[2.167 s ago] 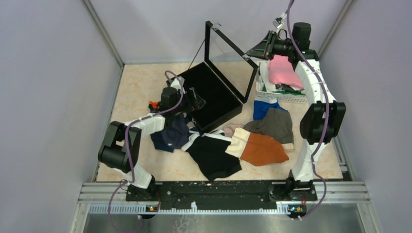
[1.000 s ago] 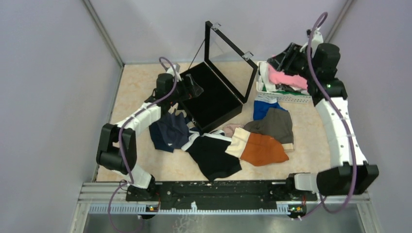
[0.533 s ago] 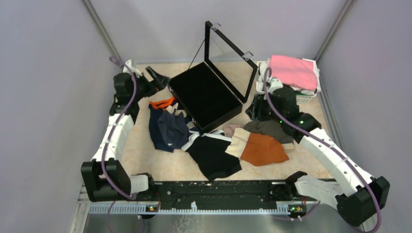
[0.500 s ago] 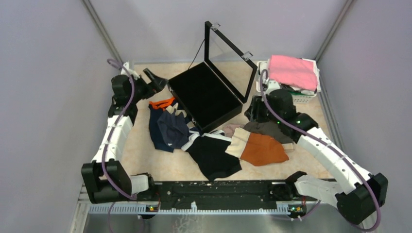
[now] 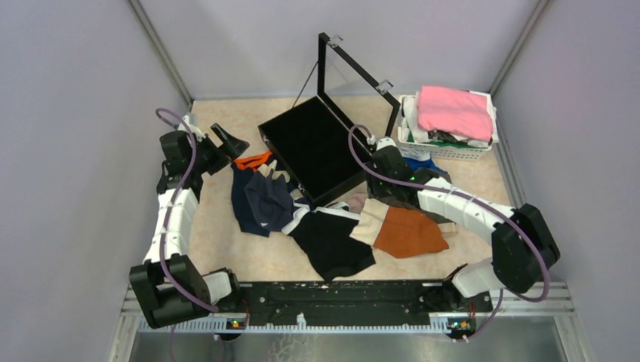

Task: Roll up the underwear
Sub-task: Move the storage box to the center of the board.

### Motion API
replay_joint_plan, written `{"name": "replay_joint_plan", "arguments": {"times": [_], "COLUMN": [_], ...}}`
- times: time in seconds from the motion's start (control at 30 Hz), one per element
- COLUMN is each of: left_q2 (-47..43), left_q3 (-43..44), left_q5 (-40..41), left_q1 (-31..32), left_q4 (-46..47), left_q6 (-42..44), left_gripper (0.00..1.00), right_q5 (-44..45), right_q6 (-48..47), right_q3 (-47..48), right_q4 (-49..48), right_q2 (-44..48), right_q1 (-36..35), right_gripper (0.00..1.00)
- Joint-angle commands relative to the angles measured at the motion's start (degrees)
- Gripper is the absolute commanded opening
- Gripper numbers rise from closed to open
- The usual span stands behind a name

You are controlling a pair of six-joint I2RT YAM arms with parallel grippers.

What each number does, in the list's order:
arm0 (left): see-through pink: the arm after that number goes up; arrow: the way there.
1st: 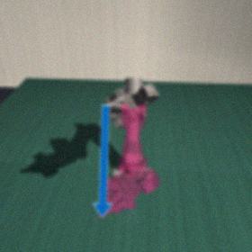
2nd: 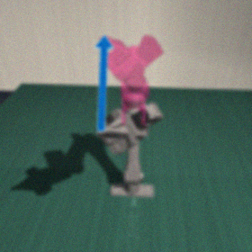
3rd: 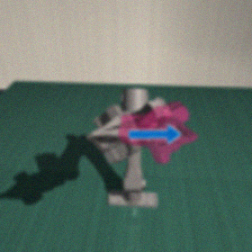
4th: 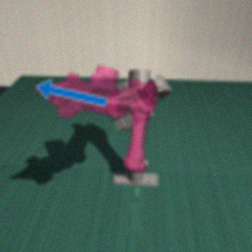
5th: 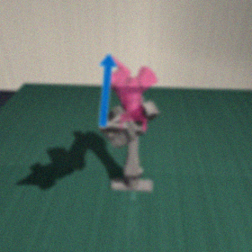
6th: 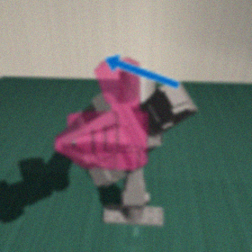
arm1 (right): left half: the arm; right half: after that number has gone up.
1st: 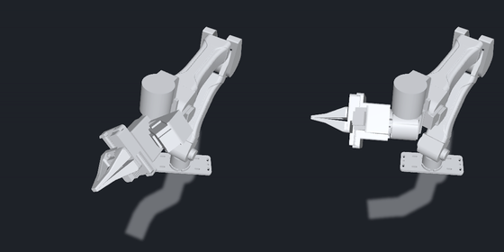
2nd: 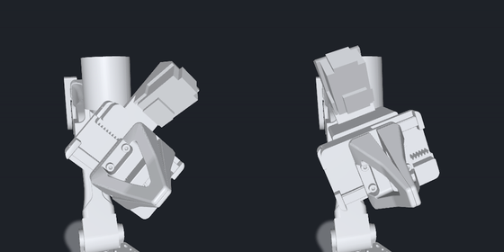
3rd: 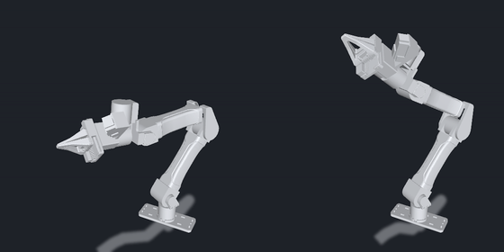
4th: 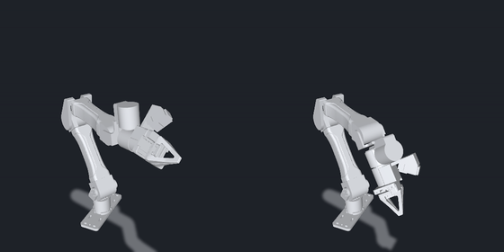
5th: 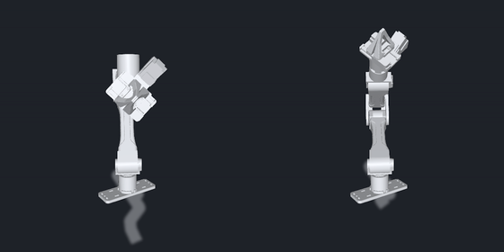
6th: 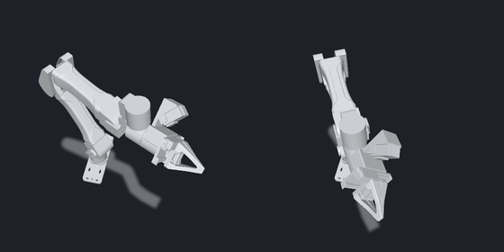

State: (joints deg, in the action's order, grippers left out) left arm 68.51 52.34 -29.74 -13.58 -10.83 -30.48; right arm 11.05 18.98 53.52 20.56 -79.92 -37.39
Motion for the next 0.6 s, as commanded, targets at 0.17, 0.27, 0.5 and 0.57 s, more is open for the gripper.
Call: {"name": "replay_joint_plan", "arguments": {"times": [0.17, 0.27, 0.5, 0.57], "left_q2": [-7.1, -7.5, -10.5, -11.1], "left_q3": [-3.5, -3.5, -7.3, -8.0], "left_q5": [5.4, 5.0, 5.1, 5.0], "left_q1": [-0.5, -0.4, -0.5, -0.4], "left_q4": [4.4, 3.5, 7.0, 7.3], "left_q6": [0.7, 1.3, 0.4, 1.0], "left_gripper": [0.99, 0.99, 0.99, 0.99], "right_q5": [9.0, 12.5, 10.3, 9.6], "right_q6": [-4.0, -5.0, -8.5, -9.6], "right_q3": [6.4, 8.0, 13.3, 14.7], "right_q4": [-6.1, -7.2, -9.4, -9.8], "right_q2": [-9.1, -11.8, -17.6, -19.1], "right_q1": [-0.2, -0.2, 1.5, 2.0], "right_gripper": [0.47, 0.49, 0.5, 0.5]}}
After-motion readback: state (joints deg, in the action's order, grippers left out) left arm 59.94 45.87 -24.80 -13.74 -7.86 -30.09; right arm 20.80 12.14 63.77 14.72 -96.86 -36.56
